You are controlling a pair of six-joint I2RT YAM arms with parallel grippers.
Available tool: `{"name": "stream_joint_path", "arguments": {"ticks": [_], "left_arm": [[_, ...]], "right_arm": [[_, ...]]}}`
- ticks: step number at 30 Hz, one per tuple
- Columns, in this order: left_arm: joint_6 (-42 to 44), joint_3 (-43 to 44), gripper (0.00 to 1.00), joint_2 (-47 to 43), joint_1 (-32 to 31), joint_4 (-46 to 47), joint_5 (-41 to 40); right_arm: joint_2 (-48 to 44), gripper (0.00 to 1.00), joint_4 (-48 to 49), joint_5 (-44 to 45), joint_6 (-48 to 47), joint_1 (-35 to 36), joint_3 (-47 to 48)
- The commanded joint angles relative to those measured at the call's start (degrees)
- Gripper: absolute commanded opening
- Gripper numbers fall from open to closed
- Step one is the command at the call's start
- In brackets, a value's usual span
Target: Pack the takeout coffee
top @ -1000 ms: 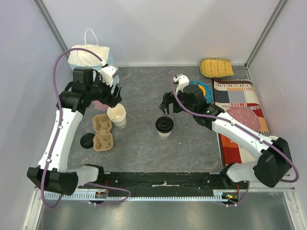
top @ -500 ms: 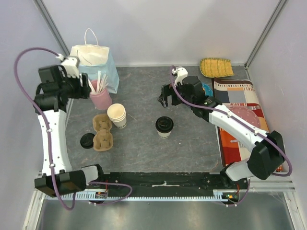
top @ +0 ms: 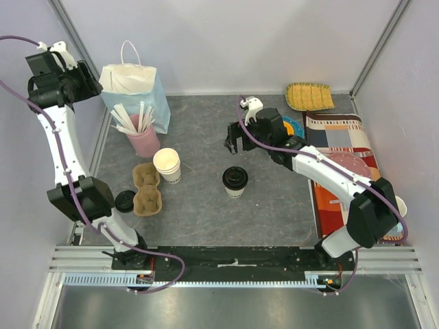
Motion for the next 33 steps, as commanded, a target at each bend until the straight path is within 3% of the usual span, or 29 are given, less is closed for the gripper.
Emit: {"name": "stream_joint_path", "arguments": {"ticks": [1, 7, 13, 17, 24, 26, 30, 33], "left_arm": [[-4.3, 6.5, 0.63, 4.7, -0.2, 2.3, -3.3], [-3.7, 12.2, 0.63, 12.7, -2.2, 5.7, -12.7], [-3.7, 12.9, 0.62, 16.2, -6.3, 11.4, -17.7], [-3.3, 14.3, 0.56, 17.1, -6.3, 12.0, -16.8], [-1.5, 12.4, 0.57, 11.5, -4.0, 12.6, -2.9], [-0.5, 12.5, 0.57, 10.4, -3.9, 11.8, -2.1], [10.1, 8.9, 0.56, 6.6, -3.7, 9.1, 8.9], [15.7, 5.6, 0.58, 5.5, -3.7, 8.5, 12.0]], "right_arm": [[2.0, 0.98, 4.0, -0.9, -2.1, -0.2, 3.1], [7.3, 0.98, 3.8, -3.7, -2.5, -0.3, 5.6], [10.5, 0.98, 3.4, -6.1, -2.3, -0.4, 7.4], [10.9, 0.98, 2.8, -7.3, -2.4, -0.4, 7.7], [10.8, 0.98, 2.7, -9.3, -2.7, -0.4, 6.1], [10.8, 0.98, 2.6, -10.3, -2.7, -0.4, 6.1], [10.2, 0.98, 2.7, -11.1, -2.7, -0.4, 5.6], [10.6, 0.98, 2.6, -11.5, -2.9, -0.4, 5.7]]}}
